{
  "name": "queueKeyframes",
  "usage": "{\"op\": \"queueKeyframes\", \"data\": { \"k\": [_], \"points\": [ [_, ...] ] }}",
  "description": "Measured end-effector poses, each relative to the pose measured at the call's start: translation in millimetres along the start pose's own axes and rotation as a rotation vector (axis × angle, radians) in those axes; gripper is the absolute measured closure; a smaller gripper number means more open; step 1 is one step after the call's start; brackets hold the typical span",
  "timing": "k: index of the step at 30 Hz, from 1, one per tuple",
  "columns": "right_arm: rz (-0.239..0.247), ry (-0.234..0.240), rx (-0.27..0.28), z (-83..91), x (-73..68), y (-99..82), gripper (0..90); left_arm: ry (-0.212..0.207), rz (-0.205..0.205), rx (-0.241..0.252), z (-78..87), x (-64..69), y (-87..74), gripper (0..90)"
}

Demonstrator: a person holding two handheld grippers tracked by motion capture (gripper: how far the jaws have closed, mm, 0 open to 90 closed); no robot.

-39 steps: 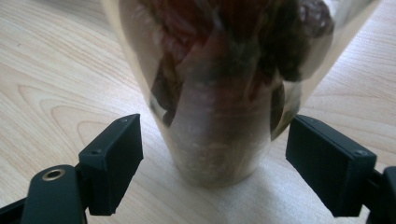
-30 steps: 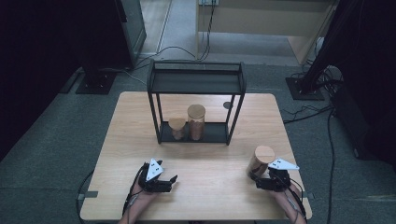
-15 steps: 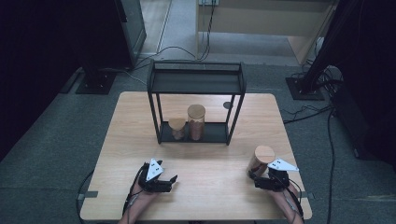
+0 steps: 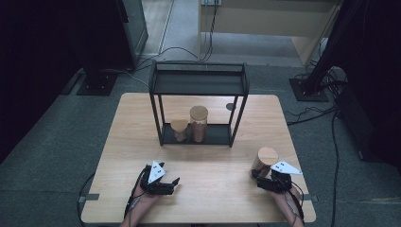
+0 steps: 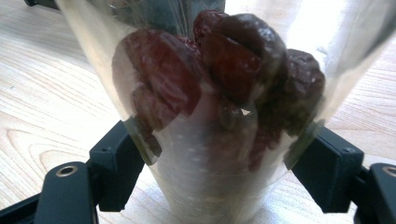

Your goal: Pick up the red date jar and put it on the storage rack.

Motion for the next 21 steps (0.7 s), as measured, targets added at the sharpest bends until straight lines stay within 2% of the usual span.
{"op": "queueKeyframes", "data": {
  "k": [6, 21],
  "points": [
    [0.038, -0.016, 0.001, 0.8, -2.9, 1.6, 24.5, 0.001, 0.0, -0.001, 0.0, 0.0, 0.0, 11.9],
    [0.029, -0.03, 0.032, -0.7, -4.9, -2.9, 24.5, 0.0, -0.001, 0.0, 0.1, 0.0, 0.0, 12.0]
  ]
}}
Point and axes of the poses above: each handheld gripper's, and its own axes: z roughly backward along the jaws, y roughly out of its top, x roughly to its right, the point moved 9 cm from there along -z, roughly forward along the jaws, and after that the axes turned 1 degree about -y, right-handed, at the moved point
